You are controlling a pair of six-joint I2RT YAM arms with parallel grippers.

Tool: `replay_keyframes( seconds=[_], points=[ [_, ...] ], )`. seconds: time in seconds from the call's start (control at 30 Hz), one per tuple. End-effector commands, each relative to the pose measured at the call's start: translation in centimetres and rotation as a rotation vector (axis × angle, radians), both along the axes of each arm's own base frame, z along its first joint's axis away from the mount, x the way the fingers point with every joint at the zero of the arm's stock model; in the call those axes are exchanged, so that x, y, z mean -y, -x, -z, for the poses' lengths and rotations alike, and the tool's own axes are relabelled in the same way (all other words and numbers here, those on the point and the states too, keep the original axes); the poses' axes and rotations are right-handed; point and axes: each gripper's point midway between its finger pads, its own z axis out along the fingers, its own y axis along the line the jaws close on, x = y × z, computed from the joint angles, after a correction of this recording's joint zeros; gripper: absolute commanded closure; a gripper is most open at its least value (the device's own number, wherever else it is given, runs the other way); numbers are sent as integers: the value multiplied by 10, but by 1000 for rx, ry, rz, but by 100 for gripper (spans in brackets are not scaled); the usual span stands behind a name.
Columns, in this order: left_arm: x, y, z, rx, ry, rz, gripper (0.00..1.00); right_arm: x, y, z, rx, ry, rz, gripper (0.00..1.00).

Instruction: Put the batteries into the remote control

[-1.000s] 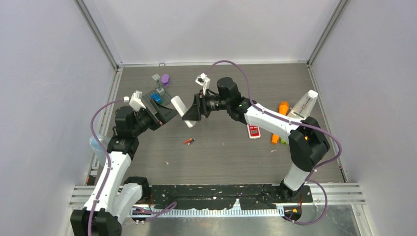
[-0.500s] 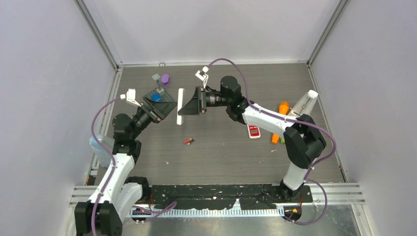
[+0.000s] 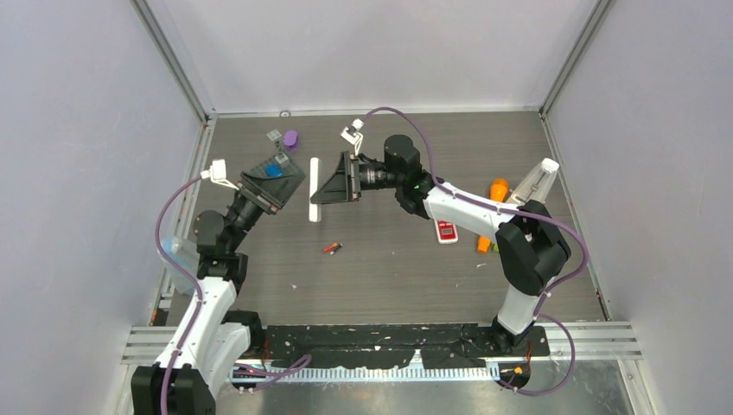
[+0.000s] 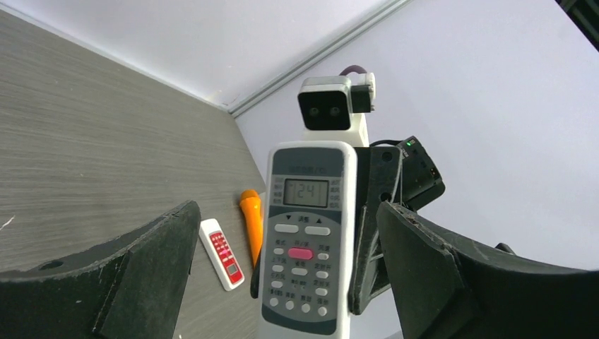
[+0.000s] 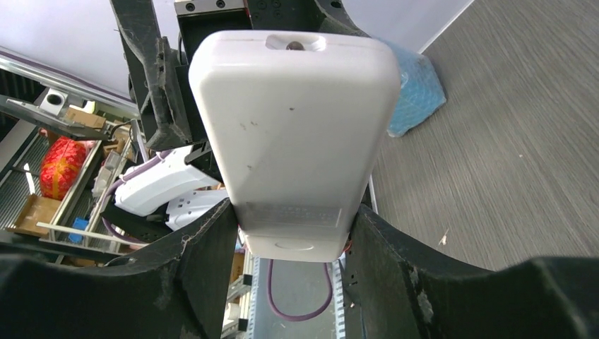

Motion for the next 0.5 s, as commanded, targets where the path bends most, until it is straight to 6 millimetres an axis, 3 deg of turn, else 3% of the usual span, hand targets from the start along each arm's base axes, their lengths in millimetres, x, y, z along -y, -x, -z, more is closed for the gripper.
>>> replay_keyframes(
  seconds=[0.0, 0.17, 0.47],
  points=[
    [12, 6, -19, 81, -37, 86, 2, -2, 7, -19, 40, -12, -61, 75],
    [34, 9, -12, 26, -77, 288, 3, 0, 19, -23, 43, -19, -146, 75],
    [41, 12, -21, 25, 31, 399, 11, 0, 32, -32, 16, -64, -219, 75]
  ],
)
